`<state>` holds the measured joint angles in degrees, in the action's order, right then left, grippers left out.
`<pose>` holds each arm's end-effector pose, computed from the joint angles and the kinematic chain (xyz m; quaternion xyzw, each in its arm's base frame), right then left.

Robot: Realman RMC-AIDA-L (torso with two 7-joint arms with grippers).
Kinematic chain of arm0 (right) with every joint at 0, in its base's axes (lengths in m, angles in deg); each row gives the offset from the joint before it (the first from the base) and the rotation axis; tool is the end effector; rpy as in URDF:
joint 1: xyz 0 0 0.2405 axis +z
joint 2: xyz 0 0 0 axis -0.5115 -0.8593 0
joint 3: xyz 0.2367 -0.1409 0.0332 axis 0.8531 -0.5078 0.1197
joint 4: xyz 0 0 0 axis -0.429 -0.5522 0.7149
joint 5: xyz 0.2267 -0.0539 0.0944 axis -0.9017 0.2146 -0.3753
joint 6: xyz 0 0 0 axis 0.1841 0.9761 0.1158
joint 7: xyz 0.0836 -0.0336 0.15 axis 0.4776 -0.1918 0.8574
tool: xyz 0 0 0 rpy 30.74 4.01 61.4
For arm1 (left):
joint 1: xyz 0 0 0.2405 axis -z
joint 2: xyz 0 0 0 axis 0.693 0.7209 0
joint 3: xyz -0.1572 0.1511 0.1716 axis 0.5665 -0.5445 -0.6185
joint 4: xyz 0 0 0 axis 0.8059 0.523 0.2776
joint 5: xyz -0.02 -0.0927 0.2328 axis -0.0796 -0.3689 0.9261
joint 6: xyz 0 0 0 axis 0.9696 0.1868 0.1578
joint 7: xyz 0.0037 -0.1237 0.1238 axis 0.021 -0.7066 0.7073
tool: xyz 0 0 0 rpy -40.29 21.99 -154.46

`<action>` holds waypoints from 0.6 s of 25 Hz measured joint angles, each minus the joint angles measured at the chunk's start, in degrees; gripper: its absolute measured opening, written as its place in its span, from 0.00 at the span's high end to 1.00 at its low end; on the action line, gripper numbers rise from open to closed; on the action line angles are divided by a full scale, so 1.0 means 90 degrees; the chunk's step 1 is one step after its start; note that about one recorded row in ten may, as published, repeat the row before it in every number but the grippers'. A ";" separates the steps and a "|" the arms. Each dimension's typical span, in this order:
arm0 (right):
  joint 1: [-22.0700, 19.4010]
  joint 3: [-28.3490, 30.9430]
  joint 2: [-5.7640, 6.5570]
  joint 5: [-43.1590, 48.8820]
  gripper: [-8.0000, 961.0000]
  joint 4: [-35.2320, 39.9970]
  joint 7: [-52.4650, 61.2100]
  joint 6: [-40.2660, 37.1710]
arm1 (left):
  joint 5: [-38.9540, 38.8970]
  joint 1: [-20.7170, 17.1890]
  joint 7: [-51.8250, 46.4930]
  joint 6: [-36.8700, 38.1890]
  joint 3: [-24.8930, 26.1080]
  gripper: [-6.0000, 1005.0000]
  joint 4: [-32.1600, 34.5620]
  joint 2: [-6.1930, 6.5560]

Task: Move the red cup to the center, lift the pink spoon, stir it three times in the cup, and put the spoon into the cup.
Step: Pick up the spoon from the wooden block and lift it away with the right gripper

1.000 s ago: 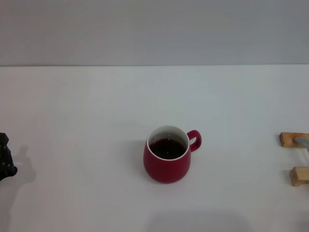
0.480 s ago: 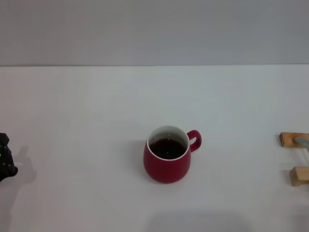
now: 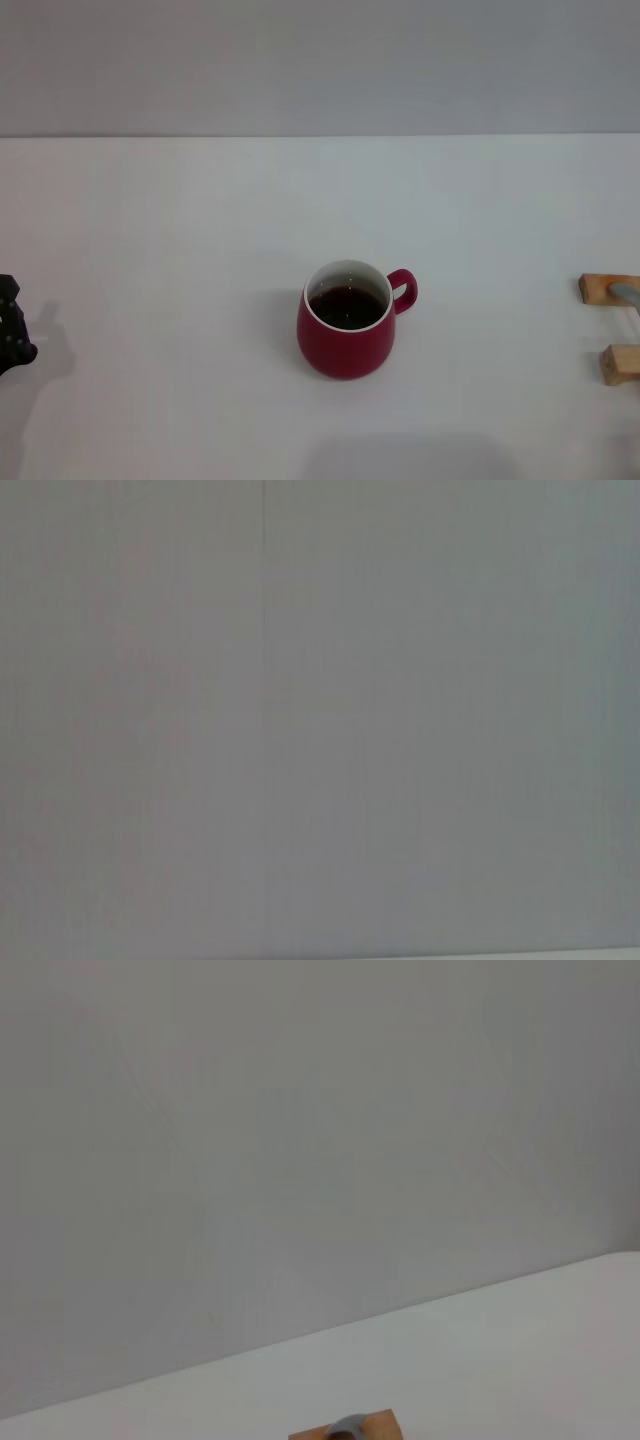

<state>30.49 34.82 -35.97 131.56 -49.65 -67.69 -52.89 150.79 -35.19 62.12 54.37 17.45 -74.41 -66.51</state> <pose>0.4077 0.1492 -0.1027 -0.5995 0.3803 0.2917 0.6410 -0.4274 0.2661 -0.0478 -0.6860 -0.2506 -0.2774 0.6242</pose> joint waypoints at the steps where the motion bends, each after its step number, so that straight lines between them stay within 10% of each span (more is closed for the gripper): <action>1: 0.0019 0.0000 0.0000 0.0000 0.45 0.0018 0.0001 0.0022 | 0.0000 0.0002 0.0000 -0.0001 0.0000 1.00 0.0000 0.0000; 15: 0.0198 0.0040 -0.0001 -0.0004 0.45 0.0141 0.0050 0.0316 | -0.0008 0.0073 0.0000 -0.0097 0.0010 1.00 0.0000 0.0000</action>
<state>32.27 35.18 -35.97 131.52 -48.38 -67.24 -50.04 150.72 -34.53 62.13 53.50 17.54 -74.41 -66.51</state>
